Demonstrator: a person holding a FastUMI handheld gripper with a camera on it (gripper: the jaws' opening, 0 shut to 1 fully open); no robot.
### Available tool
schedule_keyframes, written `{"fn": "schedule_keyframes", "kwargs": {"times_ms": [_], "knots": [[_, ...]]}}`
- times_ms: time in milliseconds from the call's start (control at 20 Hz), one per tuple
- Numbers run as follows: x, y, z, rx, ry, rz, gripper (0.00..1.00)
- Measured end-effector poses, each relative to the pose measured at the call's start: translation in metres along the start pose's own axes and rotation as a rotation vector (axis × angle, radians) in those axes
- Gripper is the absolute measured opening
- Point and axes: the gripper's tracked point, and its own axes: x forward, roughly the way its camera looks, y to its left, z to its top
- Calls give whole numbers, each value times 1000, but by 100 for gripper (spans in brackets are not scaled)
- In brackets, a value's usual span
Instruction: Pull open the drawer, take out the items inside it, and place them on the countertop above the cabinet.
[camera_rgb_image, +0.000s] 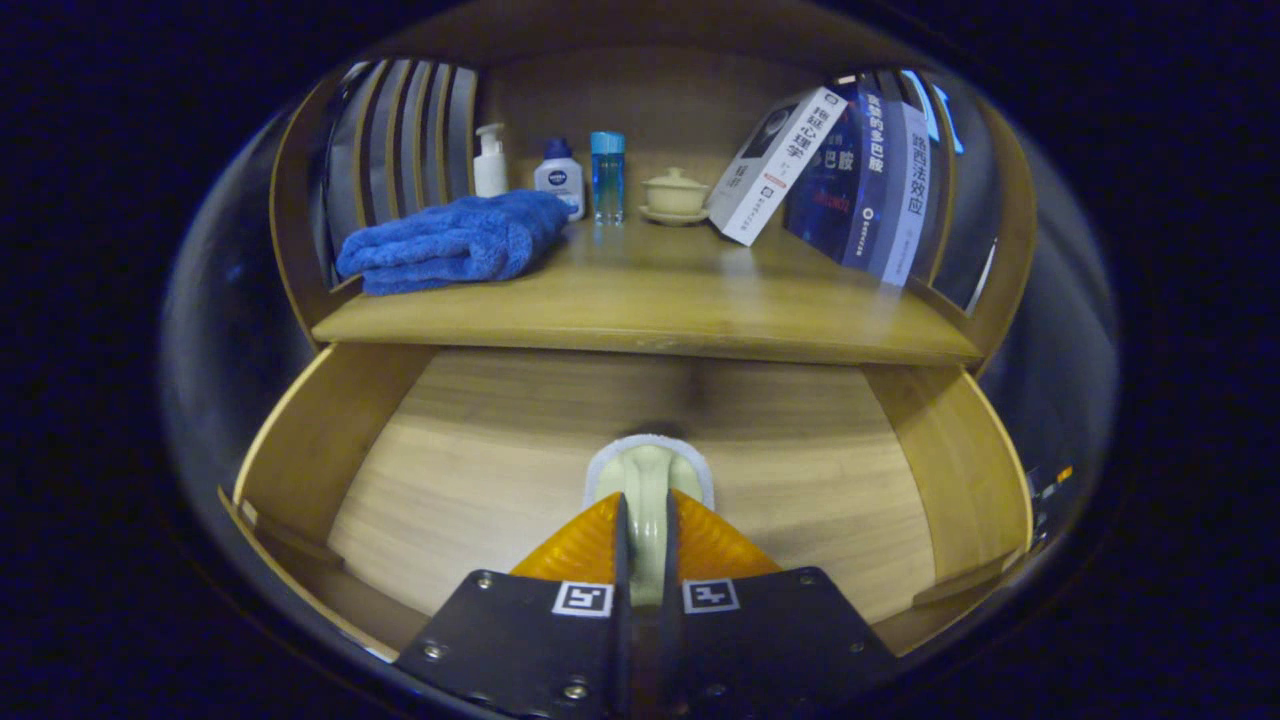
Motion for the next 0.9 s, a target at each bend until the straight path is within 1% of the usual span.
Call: {"fn": "schedule_keyframes", "kwargs": {"times_ms": [100,250,400,650,900], "knots": [[-10,-3,7,30,-36,2,11],[-25,7,21,87,-93,64,11],[-43,7,39,80,-168,78,11],[-69,3,89,48,-304,64,11],[-88,6,158,92,-461,59,11]]}}
